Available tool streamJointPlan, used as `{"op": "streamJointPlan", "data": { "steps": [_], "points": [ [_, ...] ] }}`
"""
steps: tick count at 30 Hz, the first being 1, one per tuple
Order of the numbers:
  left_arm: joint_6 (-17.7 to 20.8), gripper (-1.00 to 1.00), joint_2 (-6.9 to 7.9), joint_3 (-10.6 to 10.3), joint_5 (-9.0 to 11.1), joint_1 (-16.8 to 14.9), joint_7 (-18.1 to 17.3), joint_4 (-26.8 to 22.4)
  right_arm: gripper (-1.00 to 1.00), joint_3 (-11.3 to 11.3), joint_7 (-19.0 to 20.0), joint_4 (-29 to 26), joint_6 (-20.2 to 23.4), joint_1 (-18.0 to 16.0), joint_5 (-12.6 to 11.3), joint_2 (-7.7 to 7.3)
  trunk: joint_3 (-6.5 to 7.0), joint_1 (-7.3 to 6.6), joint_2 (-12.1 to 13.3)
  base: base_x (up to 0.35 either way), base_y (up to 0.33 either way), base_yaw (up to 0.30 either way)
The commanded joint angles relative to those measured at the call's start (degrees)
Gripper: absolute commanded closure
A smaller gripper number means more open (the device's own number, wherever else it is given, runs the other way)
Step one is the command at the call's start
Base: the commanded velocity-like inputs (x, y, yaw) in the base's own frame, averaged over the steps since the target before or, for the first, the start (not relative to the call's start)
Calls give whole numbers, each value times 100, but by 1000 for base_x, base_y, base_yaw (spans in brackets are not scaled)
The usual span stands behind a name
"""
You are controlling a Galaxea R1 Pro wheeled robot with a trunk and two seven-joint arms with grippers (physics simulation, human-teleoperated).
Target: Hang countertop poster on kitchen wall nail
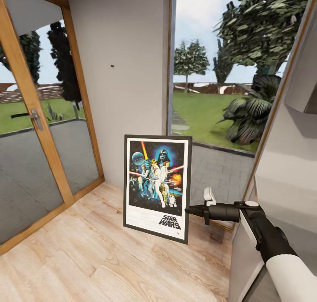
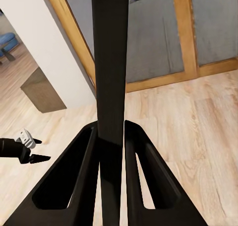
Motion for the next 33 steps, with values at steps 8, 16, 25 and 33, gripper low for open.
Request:
{"op": "streamJointPlan", "data": {
  "steps": [8, 16, 25, 33],
  "points": [
    [-7, -100, -3, 21, 0, -1, -37, 1, 100, 9, 22, -2, 71, -7, -23, -5, 134, -173, 312, 0, 0, 0],
    [-7, -100, -3, 21, 0, -1, -37, -2, 100, 9, 21, -2, 72, -7, -23, -5, 170, -217, 392, 0, 0, 0],
    [-7, -100, -3, 18, 0, -1, -37, 10, 100, 9, 20, -2, 71, -7, -23, -4, 170, -217, 392, 0, 0, 0],
    [-7, -100, -3, 20, 0, -1, -37, 11, 100, 9, 20, -2, 71, -8, -23, -5, 170, -217, 392, 0, 0, 0]
  ]
}}
